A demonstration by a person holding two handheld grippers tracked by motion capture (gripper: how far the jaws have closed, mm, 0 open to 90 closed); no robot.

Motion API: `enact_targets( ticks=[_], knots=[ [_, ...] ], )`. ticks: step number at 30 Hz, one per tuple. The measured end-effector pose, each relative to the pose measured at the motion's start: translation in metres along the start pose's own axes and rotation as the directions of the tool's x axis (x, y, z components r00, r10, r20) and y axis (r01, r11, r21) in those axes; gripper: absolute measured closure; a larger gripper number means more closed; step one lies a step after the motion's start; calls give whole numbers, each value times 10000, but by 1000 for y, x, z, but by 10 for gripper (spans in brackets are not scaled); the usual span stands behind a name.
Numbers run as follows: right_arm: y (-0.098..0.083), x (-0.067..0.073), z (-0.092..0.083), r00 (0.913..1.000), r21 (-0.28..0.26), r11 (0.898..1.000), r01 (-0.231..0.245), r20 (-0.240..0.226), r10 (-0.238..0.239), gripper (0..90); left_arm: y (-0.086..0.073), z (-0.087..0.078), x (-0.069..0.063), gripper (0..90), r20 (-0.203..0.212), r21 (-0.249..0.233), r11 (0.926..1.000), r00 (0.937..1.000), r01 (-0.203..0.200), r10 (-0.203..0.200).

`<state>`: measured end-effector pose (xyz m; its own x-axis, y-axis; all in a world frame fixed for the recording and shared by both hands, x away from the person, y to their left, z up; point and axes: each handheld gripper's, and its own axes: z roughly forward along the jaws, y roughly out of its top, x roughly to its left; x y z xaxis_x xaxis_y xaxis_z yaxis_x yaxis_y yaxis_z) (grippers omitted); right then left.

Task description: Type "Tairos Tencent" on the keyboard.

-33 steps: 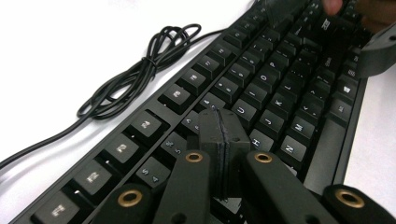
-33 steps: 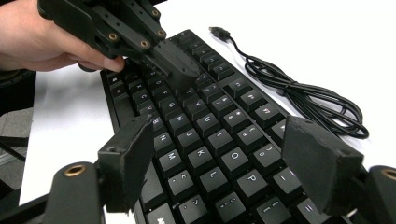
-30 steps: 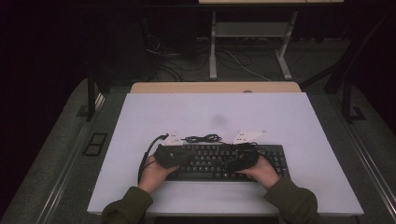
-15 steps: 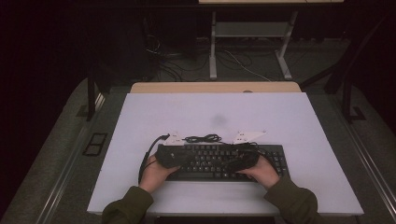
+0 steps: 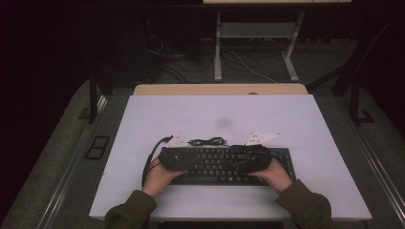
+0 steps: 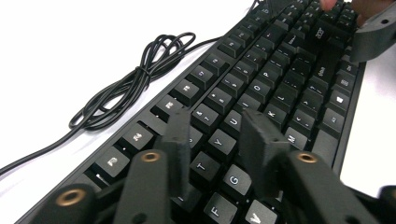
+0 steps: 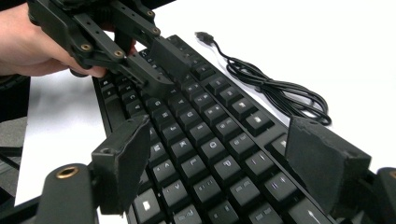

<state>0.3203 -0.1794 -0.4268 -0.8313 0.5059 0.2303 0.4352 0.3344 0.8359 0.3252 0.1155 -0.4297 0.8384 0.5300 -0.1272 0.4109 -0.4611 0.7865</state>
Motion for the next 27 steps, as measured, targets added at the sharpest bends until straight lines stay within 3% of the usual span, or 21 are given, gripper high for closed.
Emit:
enact_targets(
  ticks=[8, 17, 27],
  knots=[
    [-2, -2, -9, 9999, -96, 10000, -3, 143, 5, 211, -1, -6, -5, 392, 19, -233, 9995, 9998, -217, 218],
    [-8, -5, -23, 9994, -135, 9999, -3, 333, 8, 206, -7, -18, -6, 223, -47, -404, 9991, 9999, -112, 110],
    [-18, -7, -45, 9985, -244, 9997, -92, 531, 105, 193, -16, -32, -9, 158, -143, -466, 9988, 9998, -138, 132]
  ],
)
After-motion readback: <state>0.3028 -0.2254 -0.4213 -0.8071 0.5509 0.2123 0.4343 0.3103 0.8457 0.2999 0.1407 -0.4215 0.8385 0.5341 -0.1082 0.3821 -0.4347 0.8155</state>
